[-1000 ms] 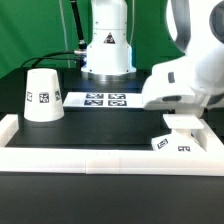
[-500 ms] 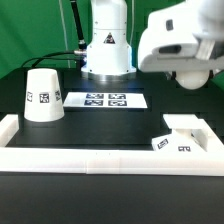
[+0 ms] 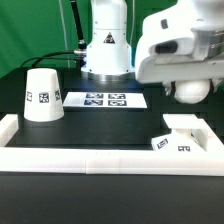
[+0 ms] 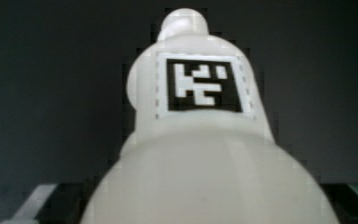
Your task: Assemble lamp
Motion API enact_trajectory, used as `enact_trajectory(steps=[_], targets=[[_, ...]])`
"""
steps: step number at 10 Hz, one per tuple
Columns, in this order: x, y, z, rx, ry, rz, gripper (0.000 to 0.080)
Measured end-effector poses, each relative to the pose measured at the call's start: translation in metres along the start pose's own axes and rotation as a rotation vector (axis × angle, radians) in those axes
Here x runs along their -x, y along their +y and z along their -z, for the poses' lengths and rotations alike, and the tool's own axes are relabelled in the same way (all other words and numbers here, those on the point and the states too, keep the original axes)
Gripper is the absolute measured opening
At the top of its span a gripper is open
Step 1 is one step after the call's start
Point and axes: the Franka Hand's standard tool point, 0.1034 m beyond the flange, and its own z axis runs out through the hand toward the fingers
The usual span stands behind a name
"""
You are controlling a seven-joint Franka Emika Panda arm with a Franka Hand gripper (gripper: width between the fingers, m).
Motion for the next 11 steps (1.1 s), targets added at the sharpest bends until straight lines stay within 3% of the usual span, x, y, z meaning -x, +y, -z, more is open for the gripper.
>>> enact_trajectory(steps=[1,2,4,8,10,11], targets=[[-0.005,0.001,0.025,-0.008,0.112,0.014,0.0579],[0.004,0.004,0.039,-0.009,0.163,0.018,0.0579],[0.003,0.002,0.064,-0.012,0.273,0.021,0.0579],[-0.010,0.002,0.068,-0.013,0.553,0.025,0.0580],[-0.019,0.007,0.077,-0.009,0.708,0.042,0.0580],[-0.020,0.009,0.090,-0.010,0.733,0.042,0.0580]])
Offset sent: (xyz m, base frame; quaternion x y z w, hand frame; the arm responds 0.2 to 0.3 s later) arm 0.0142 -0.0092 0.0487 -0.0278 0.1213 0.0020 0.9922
